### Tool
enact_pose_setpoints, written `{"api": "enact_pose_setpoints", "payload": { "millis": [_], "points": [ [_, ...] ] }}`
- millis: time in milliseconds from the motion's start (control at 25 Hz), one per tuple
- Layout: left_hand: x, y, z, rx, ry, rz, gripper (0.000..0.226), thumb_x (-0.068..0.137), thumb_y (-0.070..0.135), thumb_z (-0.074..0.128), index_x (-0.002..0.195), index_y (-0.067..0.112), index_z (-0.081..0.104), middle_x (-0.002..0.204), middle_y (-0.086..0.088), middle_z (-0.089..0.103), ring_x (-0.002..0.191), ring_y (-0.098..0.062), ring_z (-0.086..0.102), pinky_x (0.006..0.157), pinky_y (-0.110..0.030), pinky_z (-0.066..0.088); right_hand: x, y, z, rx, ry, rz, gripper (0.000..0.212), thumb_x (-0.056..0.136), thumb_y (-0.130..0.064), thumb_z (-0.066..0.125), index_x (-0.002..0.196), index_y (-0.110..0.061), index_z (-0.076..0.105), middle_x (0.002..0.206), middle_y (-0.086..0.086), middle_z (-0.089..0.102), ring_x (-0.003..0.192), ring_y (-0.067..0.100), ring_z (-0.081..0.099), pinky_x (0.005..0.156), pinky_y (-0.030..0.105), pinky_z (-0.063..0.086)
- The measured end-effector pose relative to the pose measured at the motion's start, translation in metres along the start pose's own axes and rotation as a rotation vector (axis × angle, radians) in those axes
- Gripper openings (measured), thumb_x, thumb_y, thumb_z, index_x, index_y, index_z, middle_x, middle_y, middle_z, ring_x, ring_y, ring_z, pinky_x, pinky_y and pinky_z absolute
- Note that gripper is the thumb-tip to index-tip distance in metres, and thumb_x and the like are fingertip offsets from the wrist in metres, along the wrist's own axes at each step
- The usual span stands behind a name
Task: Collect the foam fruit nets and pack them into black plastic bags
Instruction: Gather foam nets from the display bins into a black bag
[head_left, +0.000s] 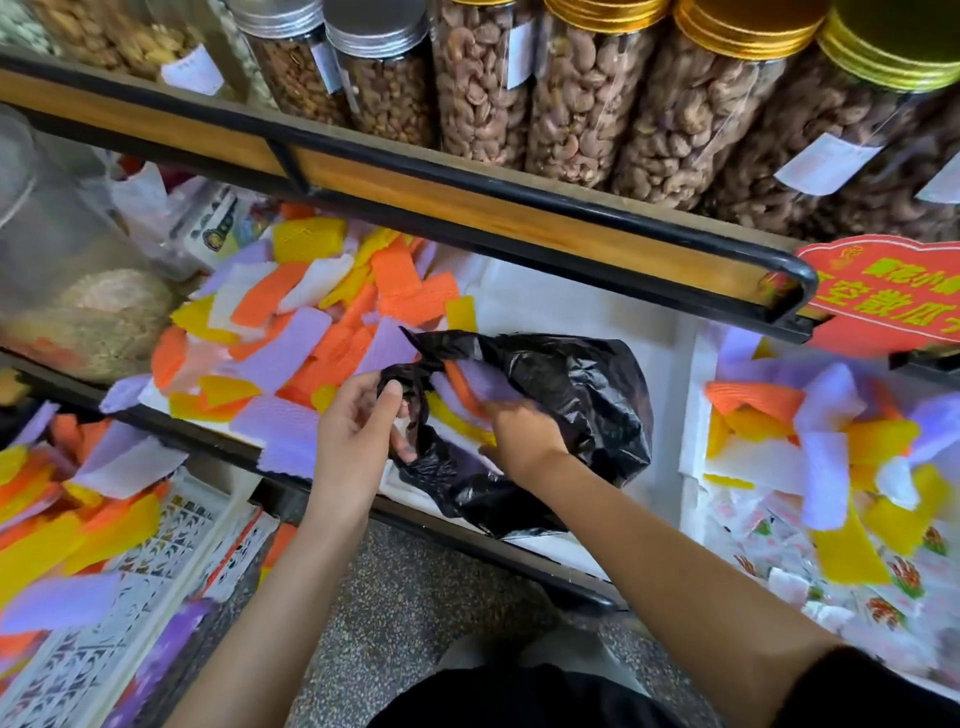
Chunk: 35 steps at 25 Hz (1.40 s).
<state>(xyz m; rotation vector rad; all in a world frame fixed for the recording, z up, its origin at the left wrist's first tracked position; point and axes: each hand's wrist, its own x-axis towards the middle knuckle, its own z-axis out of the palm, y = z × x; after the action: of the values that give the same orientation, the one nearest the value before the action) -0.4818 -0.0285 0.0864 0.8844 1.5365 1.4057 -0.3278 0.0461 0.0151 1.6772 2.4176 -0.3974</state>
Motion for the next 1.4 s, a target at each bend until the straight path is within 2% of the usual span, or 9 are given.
{"api": "enact_pose_setpoints", "payload": {
  "millis": [280,360,440,560,720,840,1000,1240,1400],
  "points": [
    [-0.006,0.001,0.004,0.132,-0.008,0.057,0.005,0.093,0.009,0.055,0.096,0.012,0.056,0.062,0.007,0.048,0.042,-0.004,0.047,0.052,-0.028,0.044,-0.038,0.012,0.002,0.185,0.021,-0.265,0.058,0.097,-0.028,0.049,0.146,-0.011,0.023,0.148,0.012,0.034,0.132,0.026,0.037,0.095,0.035,0.037],
    [-0.007,0.003,0.011,0.298,0.001,0.134,0.013,0.090,0.012,0.060,0.103,0.012,0.056,0.075,0.005,0.050,0.056,-0.002,0.051,0.057,-0.022,0.044,-0.056,0.030,0.005,0.257,0.126,-0.335,0.052,0.096,-0.026,0.049,0.143,-0.011,0.031,0.146,0.008,0.039,0.131,0.023,0.040,0.100,0.030,0.035],
    [-0.011,0.009,0.021,0.535,0.009,0.339,0.021,0.088,0.016,0.064,0.107,0.018,0.054,0.094,0.003,0.050,0.080,-0.013,0.054,0.070,-0.028,0.044,-0.080,0.054,0.003,0.348,0.273,-0.378,0.040,0.095,-0.025,0.048,0.133,-0.012,0.046,0.129,0.006,0.055,0.117,0.019,0.050,0.096,0.024,0.037],
    [-0.024,0.021,0.053,0.711,-0.019,0.713,0.028,0.085,0.019,0.058,0.112,0.016,0.051,0.105,0.002,0.044,0.100,-0.022,0.047,0.088,-0.032,0.038,-0.120,0.110,0.010,0.465,0.452,-0.233,0.027,0.092,-0.026,0.044,0.117,-0.020,0.052,0.105,-0.006,0.059,0.100,0.009,0.052,0.088,0.018,0.040],
    [-0.048,0.010,0.136,0.721,-0.318,0.907,0.021,0.085,0.021,0.051,0.106,0.017,0.055,0.102,-0.003,0.053,0.098,-0.018,0.048,0.090,-0.029,0.038,-0.155,0.210,0.047,0.434,0.559,0.233,0.033,0.086,-0.008,0.062,0.117,-0.002,0.054,0.106,0.013,0.059,0.098,0.027,0.058,0.086,0.030,0.042],
    [-0.059,-0.033,0.207,0.862,-0.637,0.833,0.026,0.085,0.025,0.045,0.108,0.017,0.056,0.105,-0.001,0.053,0.101,-0.017,0.049,0.087,-0.032,0.041,-0.175,0.286,0.065,0.359,0.456,0.495,0.051,0.076,0.002,0.071,0.120,0.012,0.048,0.112,0.028,0.054,0.106,0.047,0.054,0.090,0.046,0.045],
    [-0.061,-0.088,0.289,1.054,-0.955,0.641,0.035,0.095,0.023,0.044,0.129,0.016,0.047,0.129,0.000,0.045,0.121,-0.019,0.042,0.102,-0.030,0.031,-0.187,0.357,0.068,0.312,0.451,0.682,0.070,0.073,-0.007,0.076,0.128,0.018,0.039,0.123,0.038,0.045,0.117,0.053,0.044,0.097,0.055,0.039],
    [-0.063,-0.139,0.405,0.969,-0.984,0.163,0.050,0.095,0.026,0.052,0.138,0.005,0.036,0.140,-0.015,0.041,0.129,-0.028,0.040,0.104,-0.035,0.032,-0.161,0.423,0.061,0.459,0.356,0.776,0.095,0.081,-0.049,0.065,0.149,-0.008,0.014,0.150,0.028,0.020,0.135,0.044,0.024,0.108,0.054,0.024],
    [-0.080,-0.166,0.458,0.832,-0.905,-0.121,0.059,0.091,0.023,0.058,0.138,-0.001,0.032,0.139,-0.017,0.043,0.129,-0.030,0.042,0.095,-0.028,0.034,-0.142,0.440,0.059,0.672,0.345,0.664,0.085,0.086,-0.045,0.061,0.150,-0.016,0.013,0.152,0.023,0.018,0.140,0.035,0.019,0.111,0.045,0.021]
  ]
}}
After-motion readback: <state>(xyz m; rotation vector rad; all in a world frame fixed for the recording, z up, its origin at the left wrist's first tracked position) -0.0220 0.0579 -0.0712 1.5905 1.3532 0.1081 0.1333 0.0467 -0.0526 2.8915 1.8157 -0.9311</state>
